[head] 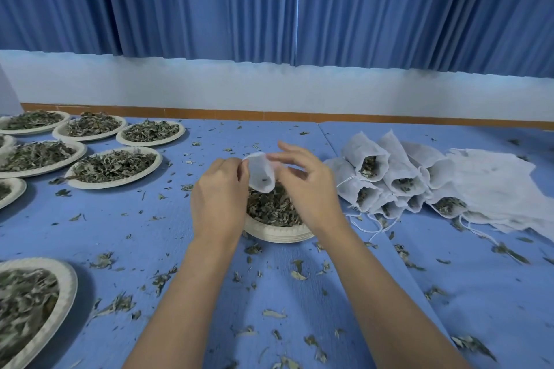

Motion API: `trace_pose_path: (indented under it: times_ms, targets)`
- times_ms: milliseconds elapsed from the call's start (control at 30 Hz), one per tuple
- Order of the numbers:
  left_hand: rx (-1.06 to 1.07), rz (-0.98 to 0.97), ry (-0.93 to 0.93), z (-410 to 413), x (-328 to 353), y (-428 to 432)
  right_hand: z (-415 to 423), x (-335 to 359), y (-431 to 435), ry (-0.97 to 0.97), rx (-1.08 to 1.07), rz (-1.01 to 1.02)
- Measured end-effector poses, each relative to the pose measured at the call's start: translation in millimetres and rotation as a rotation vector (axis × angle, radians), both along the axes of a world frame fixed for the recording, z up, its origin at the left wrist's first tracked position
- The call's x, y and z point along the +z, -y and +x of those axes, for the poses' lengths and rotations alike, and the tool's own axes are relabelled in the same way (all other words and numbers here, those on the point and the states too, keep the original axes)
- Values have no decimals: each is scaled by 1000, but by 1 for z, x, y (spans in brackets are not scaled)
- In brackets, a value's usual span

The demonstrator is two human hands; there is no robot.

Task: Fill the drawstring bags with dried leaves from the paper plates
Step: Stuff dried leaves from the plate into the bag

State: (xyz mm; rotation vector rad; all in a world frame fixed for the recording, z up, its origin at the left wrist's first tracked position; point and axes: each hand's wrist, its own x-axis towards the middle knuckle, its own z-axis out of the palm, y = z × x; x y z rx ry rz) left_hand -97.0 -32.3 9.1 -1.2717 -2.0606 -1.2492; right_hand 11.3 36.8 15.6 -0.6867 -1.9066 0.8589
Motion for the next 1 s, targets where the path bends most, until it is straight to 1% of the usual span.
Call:
trace_pose_path:
  times_ms: [33,67,133,167,267,333,467,600,700,767,900,933,1000]
  targets:
    - [19,7,21,-4,-1,0,2,1,-3,8,-48,-33]
    - [39,14,45,-8,-2,1,4,2,-6,137,-107,-7]
    - [82,20,92,-14,-2,1,6,2,-9,534,-188,94]
    - [100,20,116,-15,-2,1,5,0,-8,672,-179,105]
    - [113,41,174,-17,-2,2,-1,-7,-4,875,-106,86]
    - [110,64,208,-16,-1,2,-3,-9,-3,928,-130,120]
    - [104,81,277,-16,-1,1,-3,-11,-3,890,-168,157]
    - [104,83,293,-14,-2,0,-4,-14,-3,840,-216,206]
    - [100,120,315,-12,-2,-2,-2,-18,-5,760,-236,211]
    - [108,147,349,-10,-1,-4,0,-18,-8,657,-244,171]
    - [117,216,384,-10,3,-10,5,-17,-18,324,-281,12]
    - [117,231,392,-10,4,-12,6,-16,-19,283,-281,-11]
    - [115,242,406,-7,5,-15,7,-14,-17,266,-247,-54]
